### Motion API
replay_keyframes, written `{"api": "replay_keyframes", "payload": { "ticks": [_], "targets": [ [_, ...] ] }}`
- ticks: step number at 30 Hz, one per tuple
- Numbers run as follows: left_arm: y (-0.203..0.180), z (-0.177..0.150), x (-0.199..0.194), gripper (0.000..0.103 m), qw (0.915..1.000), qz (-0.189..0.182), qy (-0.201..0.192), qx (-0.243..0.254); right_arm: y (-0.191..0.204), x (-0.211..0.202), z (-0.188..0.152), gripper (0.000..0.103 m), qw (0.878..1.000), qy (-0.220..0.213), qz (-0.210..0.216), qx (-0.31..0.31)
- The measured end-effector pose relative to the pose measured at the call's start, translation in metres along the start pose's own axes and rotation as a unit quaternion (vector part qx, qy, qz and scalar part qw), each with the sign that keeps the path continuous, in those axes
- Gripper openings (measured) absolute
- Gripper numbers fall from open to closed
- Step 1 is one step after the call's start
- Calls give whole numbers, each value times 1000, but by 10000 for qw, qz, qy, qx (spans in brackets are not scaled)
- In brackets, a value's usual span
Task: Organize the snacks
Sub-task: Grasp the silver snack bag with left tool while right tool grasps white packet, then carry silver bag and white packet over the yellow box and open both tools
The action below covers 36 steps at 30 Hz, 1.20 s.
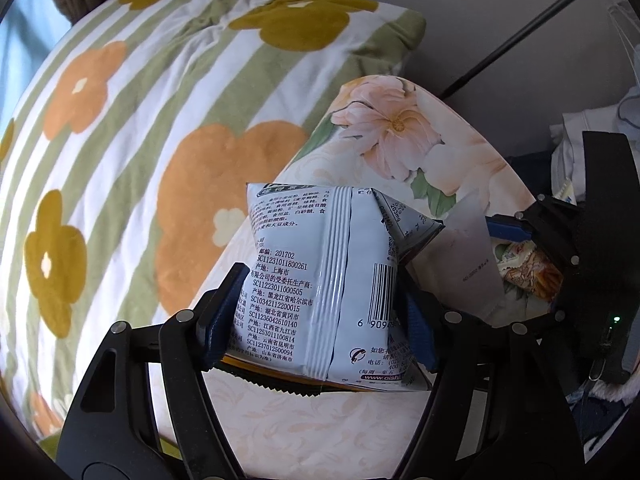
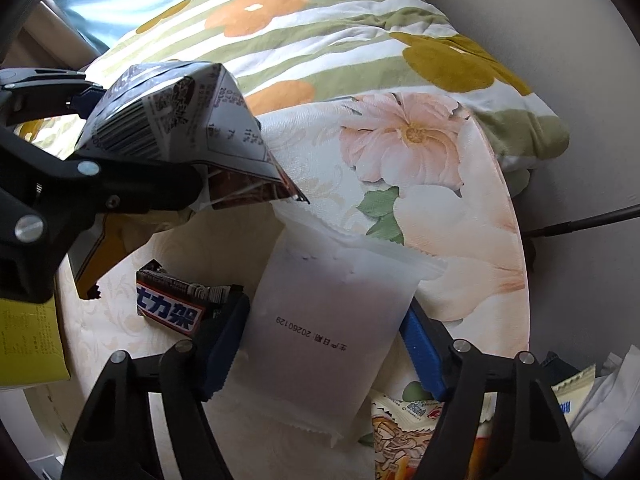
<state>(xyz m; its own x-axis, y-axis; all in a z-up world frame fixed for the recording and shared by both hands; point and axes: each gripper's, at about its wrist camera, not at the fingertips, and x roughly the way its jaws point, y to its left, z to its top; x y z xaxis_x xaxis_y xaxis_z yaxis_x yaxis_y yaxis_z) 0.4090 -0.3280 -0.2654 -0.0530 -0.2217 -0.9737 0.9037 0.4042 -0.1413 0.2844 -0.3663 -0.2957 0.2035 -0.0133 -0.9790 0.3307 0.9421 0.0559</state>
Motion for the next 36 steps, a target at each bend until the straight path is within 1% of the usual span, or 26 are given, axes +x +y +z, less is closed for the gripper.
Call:
{"api": "replay_keyframes", "payload": {
  "ticks": [7, 13, 15, 19, 23, 25, 28, 31, 32, 33, 34, 35, 36],
  "targets": [
    [0, -3, -18, 68, 9997, 90, -159, -186, -3, -11, -1, 66, 9997, -159, 175, 102],
    [-4, -13, -48, 68, 9979, 180, -434, -446, -3, -37, -2, 66, 9983, -454, 341, 106],
    [-4, -18, -61, 68, 9960, 249, -569, -639, -2, -50, -3, 66, 9974, -586, 405, 89],
    [-5, -35, -98, 68, 9886, 403, -976, -1077, 1, -85, -2, 66, 9943, -910, 558, -63],
    [-3, -60, -140, 68, 9761, 578, -1394, -1566, 9, -118, 0, 66, 9893, -1213, 720, -369],
    [-2, -75, -161, 68, 9680, 740, -1569, -1815, 15, -135, 2, 66, 9862, -1316, 846, -543],
    [3, -102, -192, 68, 9532, 951, -1833, -2210, 30, -160, 5, 66, 9793, -1507, 969, -945],
    [12, -136, -220, 68, 9328, 1266, -2003, -2717, 48, -175, 8, 66, 9719, -1611, 1168, -1260],
    [15, -145, -225, 68, 9274, 1325, -2030, -2848, 55, -180, 9, 66, 9689, -1639, 1252, -1368],
    [19, -160, -233, 68, 9191, 1433, -2055, -3040, 63, -184, 9, 66, 9658, -1668, 1325, -1476],
    [23, -171, -239, 68, 9140, 1509, -2063, -3151, 74, -188, 10, 66, 9619, -1702, 1402, -1613],
    [27, -186, -245, 68, 9069, 1600, -2076, -3299, 82, -191, 8, 66, 9594, -1721, 1450, -1699],
    [30, -198, -249, 68, 9021, 1642, -2088, -3401, 93, -194, 8, 66, 9560, -1736, 1529, -1805]
  ]
}}
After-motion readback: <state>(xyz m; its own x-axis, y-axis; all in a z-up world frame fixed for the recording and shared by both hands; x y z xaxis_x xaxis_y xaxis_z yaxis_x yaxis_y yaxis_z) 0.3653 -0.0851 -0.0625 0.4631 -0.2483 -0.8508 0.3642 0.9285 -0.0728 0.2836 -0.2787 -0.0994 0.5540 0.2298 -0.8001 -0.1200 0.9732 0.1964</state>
